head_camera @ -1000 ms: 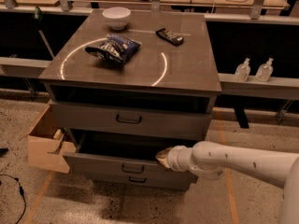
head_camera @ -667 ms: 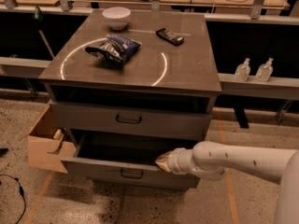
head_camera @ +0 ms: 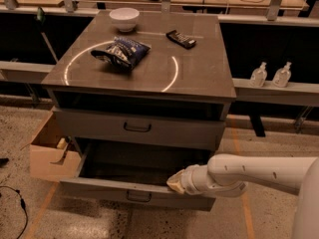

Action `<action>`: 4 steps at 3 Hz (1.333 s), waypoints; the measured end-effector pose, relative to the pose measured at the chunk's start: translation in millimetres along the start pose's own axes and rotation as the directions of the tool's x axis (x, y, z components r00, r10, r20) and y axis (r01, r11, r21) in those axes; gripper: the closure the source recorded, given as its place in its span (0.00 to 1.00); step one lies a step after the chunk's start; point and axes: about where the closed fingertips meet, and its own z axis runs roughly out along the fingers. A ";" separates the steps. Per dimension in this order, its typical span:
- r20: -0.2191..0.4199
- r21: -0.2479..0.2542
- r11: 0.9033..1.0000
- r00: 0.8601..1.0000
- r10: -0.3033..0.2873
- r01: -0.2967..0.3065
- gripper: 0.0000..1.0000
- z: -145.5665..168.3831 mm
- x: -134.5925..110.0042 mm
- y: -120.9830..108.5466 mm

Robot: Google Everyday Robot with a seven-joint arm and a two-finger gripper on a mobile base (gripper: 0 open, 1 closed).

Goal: Place blue chip bag into middle drawer

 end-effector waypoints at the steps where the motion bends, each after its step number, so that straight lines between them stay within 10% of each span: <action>1: -0.027 -0.017 1.000 1.000 0.014 -0.015 1.00 -11.5 7.5 15.2; 4: -0.008 0.013 0.999 1.000 0.029 -0.029 1.00 -41.1 6.2 30.0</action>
Offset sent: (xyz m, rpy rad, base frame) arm -0.0588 -0.0127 0.0125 -0.0420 0.0746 -0.0171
